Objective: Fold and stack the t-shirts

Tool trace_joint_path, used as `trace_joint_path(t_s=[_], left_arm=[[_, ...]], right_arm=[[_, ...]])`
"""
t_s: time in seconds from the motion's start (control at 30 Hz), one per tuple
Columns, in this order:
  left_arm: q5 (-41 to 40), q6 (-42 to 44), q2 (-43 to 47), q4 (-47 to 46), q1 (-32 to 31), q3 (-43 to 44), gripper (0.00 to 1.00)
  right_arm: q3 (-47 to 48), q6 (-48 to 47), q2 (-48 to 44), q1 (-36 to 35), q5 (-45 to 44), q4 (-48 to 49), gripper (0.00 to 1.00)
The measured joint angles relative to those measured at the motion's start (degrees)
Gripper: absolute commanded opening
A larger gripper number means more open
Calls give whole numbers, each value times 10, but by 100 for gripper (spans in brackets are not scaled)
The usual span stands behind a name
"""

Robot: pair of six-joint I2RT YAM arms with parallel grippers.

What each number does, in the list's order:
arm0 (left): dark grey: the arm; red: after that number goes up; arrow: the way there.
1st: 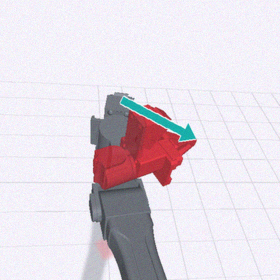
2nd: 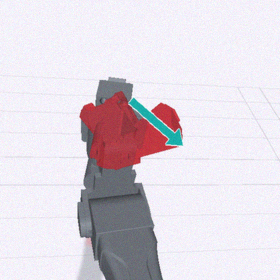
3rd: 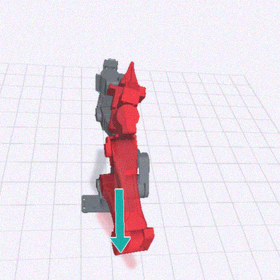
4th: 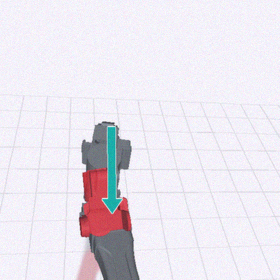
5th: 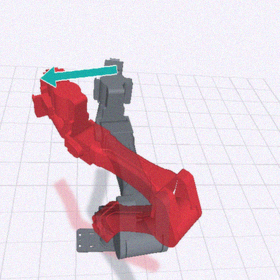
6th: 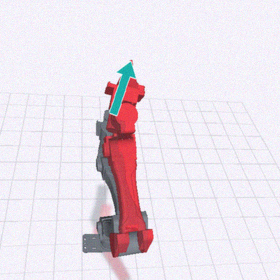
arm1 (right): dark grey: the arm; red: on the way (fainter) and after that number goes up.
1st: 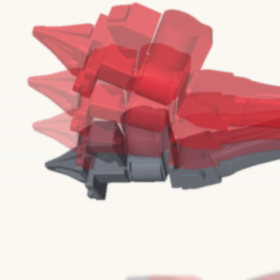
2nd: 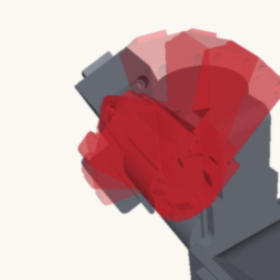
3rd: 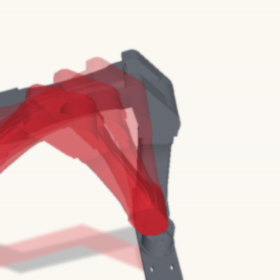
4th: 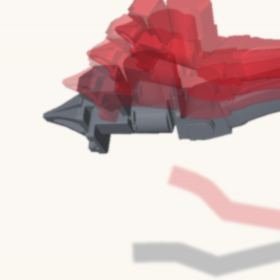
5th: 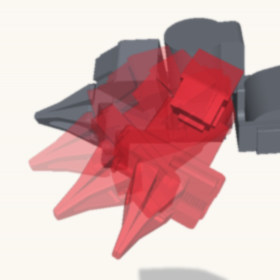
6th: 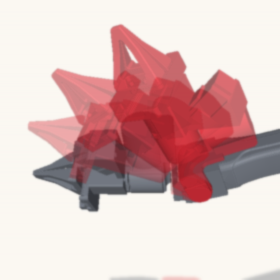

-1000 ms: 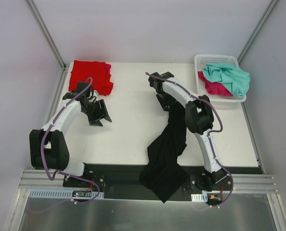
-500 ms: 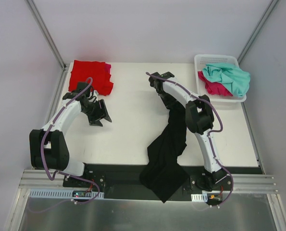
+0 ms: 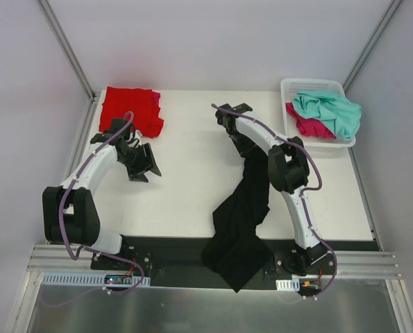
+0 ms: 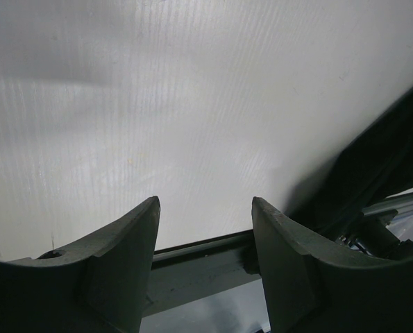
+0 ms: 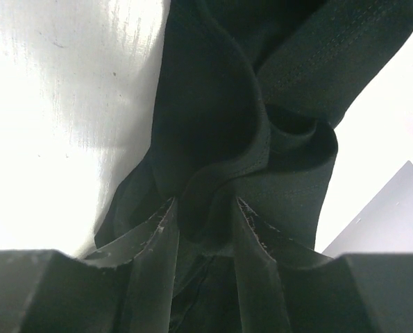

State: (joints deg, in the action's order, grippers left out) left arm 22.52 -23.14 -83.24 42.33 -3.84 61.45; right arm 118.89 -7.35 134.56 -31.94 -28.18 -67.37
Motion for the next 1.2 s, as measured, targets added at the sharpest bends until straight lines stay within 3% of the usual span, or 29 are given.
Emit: trace_joint_path(t_s=[0.5, 0.63, 1.2], left_arm=[[0, 0, 0, 0, 0, 0, 56], [0, 0, 0, 0, 0, 0, 56], [0, 0, 0, 0, 0, -1, 55]], right_arm=[[26, 1, 0, 3, 0, -3, 36], [26, 0, 0, 3, 0, -3, 28], [26, 3, -15, 2, -13, -6, 29]])
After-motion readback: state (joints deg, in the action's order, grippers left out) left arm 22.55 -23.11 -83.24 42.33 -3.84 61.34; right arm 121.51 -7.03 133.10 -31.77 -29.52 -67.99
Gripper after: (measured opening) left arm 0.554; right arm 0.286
